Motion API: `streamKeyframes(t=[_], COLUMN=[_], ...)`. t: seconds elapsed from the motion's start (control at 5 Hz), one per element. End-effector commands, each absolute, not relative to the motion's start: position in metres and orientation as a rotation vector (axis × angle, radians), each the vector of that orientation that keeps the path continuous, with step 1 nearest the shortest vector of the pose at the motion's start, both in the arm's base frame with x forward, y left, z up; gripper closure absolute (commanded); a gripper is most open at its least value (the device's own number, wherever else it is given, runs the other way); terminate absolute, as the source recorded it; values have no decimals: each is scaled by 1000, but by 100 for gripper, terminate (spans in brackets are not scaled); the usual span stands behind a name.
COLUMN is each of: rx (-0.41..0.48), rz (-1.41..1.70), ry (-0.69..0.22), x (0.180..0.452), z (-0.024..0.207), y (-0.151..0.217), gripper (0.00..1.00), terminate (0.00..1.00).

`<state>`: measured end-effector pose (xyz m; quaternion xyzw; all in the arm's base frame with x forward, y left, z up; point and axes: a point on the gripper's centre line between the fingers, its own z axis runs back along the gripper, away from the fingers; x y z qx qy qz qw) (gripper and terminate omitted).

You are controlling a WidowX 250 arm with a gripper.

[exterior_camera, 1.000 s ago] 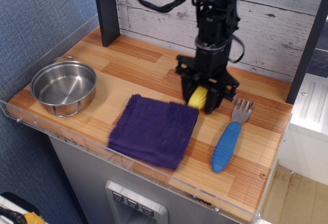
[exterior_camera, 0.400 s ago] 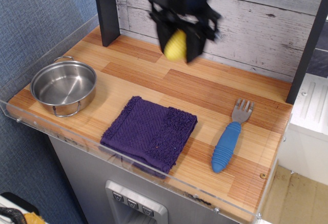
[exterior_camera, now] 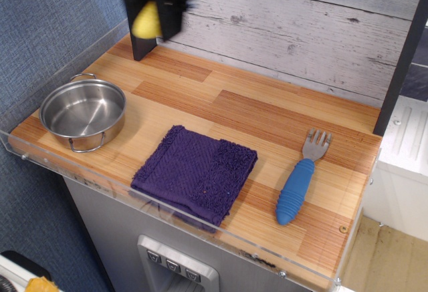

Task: Pick up the yellow object and put it inside the metal bowl

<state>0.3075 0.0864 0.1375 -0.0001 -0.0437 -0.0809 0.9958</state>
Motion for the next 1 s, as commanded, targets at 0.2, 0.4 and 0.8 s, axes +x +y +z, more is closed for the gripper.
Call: streamKeyframes(t=[0.2, 0.4, 0.8], rx=[26, 12, 12], rz=[-70, -89, -118], ry=[-48, 15, 62], x=[284, 268, 249], z=[96, 63, 38], y=[174, 172, 157], gripper=[100, 100, 100], terminate=[0, 0, 0])
